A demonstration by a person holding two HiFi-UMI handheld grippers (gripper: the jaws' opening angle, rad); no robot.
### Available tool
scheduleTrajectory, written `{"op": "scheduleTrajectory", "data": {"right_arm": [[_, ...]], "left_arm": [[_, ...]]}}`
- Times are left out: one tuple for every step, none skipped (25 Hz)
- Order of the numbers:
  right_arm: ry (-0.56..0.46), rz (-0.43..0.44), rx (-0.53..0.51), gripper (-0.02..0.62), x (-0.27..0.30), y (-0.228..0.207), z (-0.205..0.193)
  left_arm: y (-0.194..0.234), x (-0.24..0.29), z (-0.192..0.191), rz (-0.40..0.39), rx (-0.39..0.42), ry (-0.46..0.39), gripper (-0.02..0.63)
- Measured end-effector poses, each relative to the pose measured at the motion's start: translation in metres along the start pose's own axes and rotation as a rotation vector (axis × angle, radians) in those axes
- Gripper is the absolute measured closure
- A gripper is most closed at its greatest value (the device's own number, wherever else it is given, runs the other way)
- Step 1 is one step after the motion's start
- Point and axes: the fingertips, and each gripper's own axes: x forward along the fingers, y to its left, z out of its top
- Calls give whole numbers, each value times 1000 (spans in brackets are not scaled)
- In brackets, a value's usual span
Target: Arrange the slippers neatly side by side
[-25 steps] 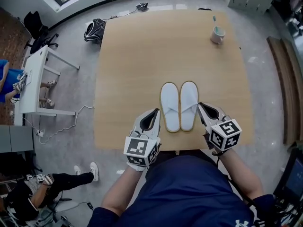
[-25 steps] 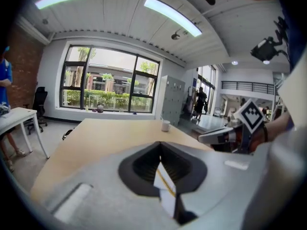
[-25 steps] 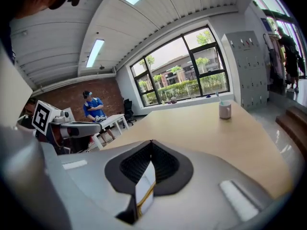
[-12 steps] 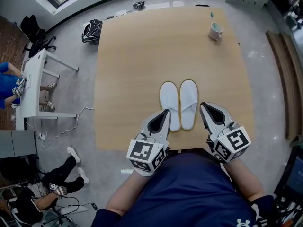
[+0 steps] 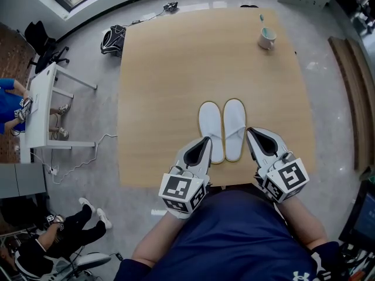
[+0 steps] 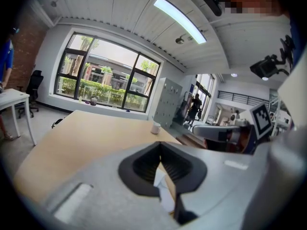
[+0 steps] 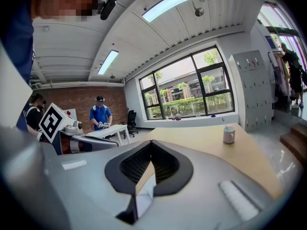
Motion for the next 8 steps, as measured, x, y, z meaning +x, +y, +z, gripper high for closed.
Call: {"op": "scheduleTrajectory", "data": {"right_arm": [[-4, 5, -6, 589, 0, 0, 0], [-5, 9, -13, 589, -1, 0, -1], [-4, 10, -16, 589, -2, 0, -2], [-3, 9, -16, 589, -2, 0, -3], [-3, 8, -13, 589, -2, 0, -4], [-4, 7, -10, 589, -2, 0, -5], [-5, 6, -6, 589, -2, 0, -5], [-7, 5, -1, 589, -2, 0, -6]], "left_arm": [[0, 0, -1, 1, -1, 1, 600], [0, 0, -1, 1, -1, 2, 600], [-1, 0, -1, 1, 0, 2, 600], [-1, 0, -2, -1, 1, 3, 600], [-1, 0, -2, -2, 3, 4, 600], [-1, 1, -3, -3, 3, 5, 600], [-1, 1, -4, -3, 3, 5, 600], [-1, 1, -5, -3, 4, 6, 600]]}}
